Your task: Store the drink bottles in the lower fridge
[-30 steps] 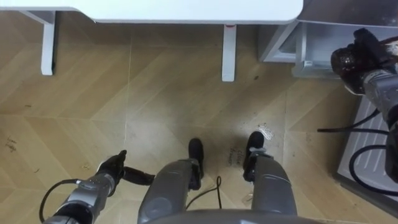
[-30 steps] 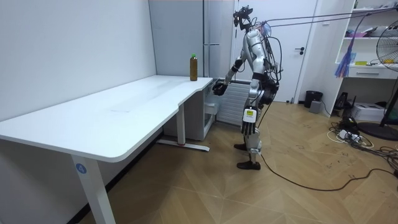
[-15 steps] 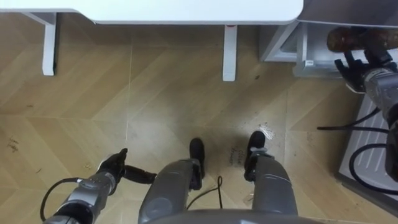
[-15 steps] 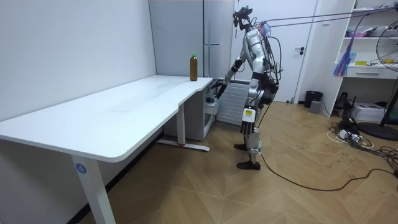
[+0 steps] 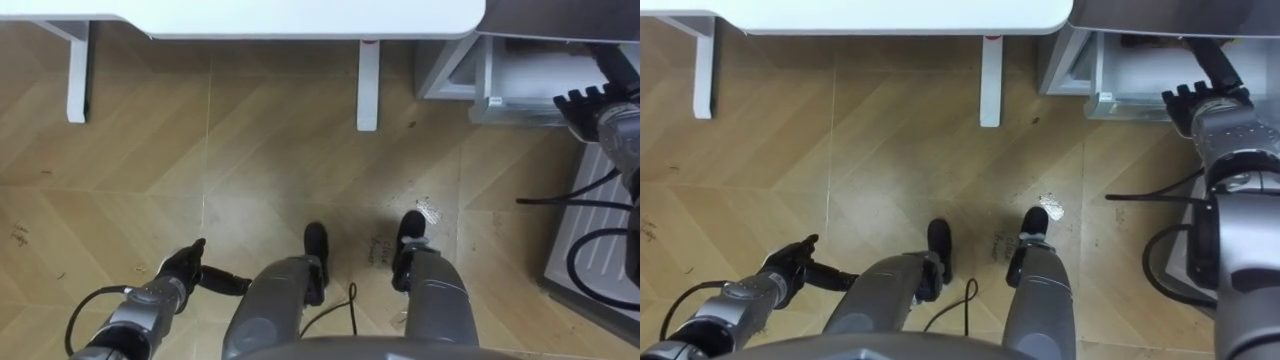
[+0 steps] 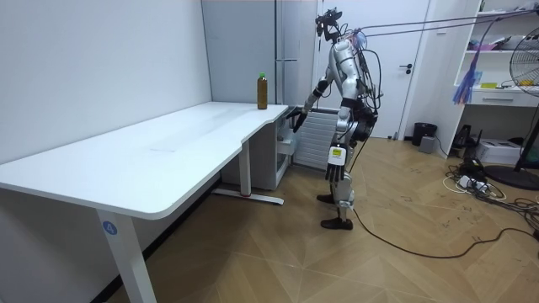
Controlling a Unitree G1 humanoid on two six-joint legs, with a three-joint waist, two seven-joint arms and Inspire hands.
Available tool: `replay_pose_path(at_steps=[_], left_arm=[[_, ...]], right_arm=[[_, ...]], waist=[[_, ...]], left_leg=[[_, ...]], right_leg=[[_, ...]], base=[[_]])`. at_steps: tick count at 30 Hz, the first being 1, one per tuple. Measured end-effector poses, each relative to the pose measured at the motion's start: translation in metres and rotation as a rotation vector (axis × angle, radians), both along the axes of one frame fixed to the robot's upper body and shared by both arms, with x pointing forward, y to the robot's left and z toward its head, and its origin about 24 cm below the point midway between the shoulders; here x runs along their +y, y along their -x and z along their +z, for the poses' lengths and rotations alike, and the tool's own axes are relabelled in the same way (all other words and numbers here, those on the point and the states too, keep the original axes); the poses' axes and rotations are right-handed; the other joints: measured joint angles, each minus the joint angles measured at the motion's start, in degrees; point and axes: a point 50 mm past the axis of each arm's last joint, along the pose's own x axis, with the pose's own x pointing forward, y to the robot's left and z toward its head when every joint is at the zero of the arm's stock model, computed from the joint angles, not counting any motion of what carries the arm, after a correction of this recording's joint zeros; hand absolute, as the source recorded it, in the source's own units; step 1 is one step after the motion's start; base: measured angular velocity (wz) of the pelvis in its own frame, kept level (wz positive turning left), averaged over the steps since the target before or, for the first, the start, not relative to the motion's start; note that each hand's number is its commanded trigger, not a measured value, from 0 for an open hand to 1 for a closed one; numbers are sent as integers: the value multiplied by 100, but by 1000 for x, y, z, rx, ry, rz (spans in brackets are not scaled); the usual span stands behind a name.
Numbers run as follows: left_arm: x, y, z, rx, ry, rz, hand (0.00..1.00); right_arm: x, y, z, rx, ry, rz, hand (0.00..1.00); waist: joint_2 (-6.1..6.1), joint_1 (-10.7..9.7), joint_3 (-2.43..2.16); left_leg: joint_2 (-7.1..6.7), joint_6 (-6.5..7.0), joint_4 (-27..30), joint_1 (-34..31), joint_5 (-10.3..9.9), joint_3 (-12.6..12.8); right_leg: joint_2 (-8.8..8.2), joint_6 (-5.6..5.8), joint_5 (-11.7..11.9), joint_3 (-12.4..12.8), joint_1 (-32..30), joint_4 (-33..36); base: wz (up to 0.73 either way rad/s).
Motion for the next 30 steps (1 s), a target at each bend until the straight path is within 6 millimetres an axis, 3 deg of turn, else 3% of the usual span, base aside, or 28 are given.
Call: replay_pose_path(at_steps=[12,18,21,25,26,30], left_arm=[[0,0,0,-2,0,0,0],[2,1,0,-1,0,10,0],[4,2,0,-5,3,21,0],[10,8,-1,8,8,40,0],[12,11,-1,13,9,57,0],[19,22,-2,25,9,119,0]], right_arm=[[0,0,0,0,-1,-1,0],[-2,7,-8,0,5,16,0],[-4,16,-17,12,19,35,0],[-6,27,-27,17,34,61,0],[-7,31,-31,20,35,67,0],[-10,42,-38,25,28,69,0]], waist=[[-7,-28,0],[-33,-64,-1],[-101,-80,-5],[-208,-177,-32],[-244,-198,-70],[-309,-346,-122]], left_leg=[[1,0,9,14,0,-7],[5,-1,-31,254,-2,-17],[5,-1,-93,435,-1,-25],[48,-6,-112,632,-5,-27],[73,-10,-128,678,-10,-37],[150,-28,-102,778,-31,-103]], right_leg=[[0,1,1,-1,28,1],[18,28,3,-4,306,-89],[24,33,0,-10,473,-120],[59,37,7,-69,747,-250],[80,39,19,-122,841,-340],[172,38,115,-226,1129,-619]], base=[[0],[1],[0],[3],[6],[8]])
